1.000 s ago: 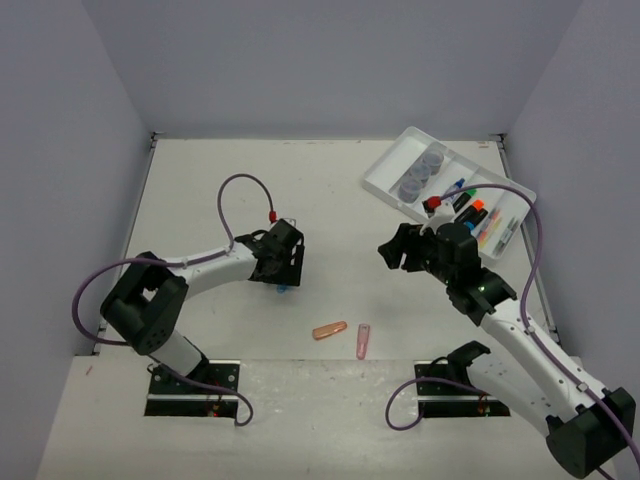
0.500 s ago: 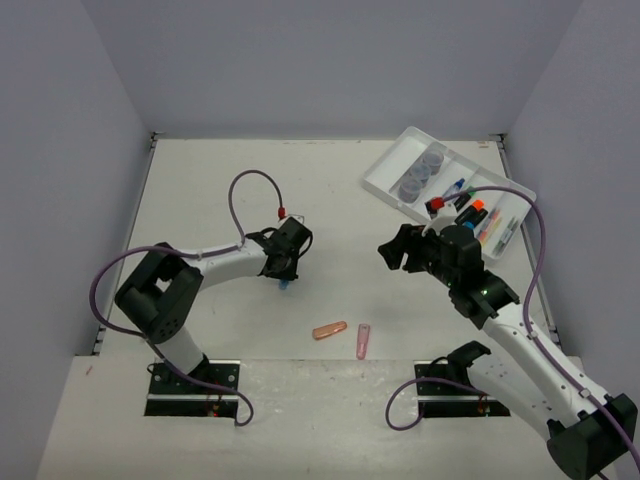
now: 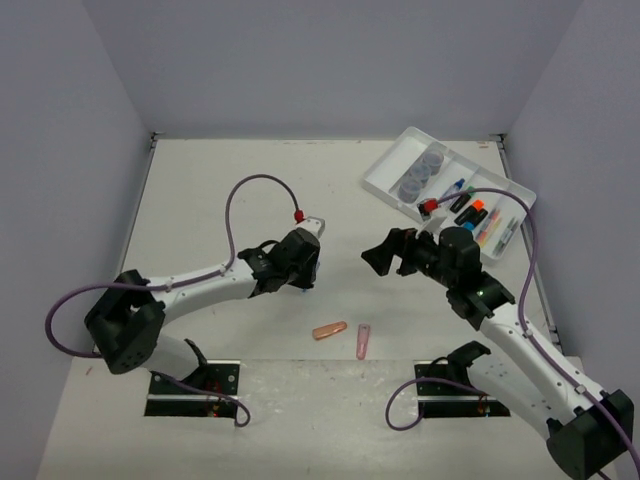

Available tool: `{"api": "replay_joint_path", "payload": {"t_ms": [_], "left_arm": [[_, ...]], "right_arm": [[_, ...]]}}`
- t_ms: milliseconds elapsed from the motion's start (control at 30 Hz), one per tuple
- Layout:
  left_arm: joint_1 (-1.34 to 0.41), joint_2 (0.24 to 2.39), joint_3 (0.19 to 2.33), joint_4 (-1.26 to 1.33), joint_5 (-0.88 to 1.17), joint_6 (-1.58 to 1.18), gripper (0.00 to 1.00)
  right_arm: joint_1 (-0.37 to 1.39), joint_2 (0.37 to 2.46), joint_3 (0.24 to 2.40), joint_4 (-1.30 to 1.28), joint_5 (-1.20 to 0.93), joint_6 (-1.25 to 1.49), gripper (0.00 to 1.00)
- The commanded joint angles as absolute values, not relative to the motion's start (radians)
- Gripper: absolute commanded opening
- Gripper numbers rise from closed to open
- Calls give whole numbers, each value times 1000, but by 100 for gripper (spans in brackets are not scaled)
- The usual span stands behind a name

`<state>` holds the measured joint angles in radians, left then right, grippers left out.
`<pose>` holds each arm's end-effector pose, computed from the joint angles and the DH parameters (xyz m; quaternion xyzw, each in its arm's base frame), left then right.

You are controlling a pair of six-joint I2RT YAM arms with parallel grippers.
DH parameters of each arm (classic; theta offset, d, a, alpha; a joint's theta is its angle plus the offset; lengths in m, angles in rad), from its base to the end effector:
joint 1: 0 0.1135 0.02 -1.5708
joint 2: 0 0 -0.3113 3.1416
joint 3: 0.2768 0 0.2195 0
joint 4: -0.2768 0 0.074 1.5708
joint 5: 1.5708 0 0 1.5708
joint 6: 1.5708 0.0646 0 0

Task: Sort the stationery into containers
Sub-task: Pick up the stationery from the center of the board.

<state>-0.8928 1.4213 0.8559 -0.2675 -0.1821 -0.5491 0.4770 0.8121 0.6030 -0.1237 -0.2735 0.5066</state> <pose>0.1826 -0.2081 0.2571 0.1265 0.9208 -0.1734 0.3258 0.1284 0.0860 0.3098 -0.0671 0.8079 0.3693 0.4543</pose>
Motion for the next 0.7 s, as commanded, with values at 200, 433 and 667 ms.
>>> {"api": "replay_joint_path", "payload": {"t_ms": [200, 433, 667], "left_arm": [[-946, 1217, 643, 438, 160, -498, 0], [-954, 1220, 647, 466, 162, -480, 0], [-956, 1230, 672, 457, 166, -472, 0]], "right_arm": [[479, 870, 567, 116, -601, 664, 72], [485, 949, 583, 108, -636, 678, 45], [511, 967, 597, 94, -598, 664, 27]]}}
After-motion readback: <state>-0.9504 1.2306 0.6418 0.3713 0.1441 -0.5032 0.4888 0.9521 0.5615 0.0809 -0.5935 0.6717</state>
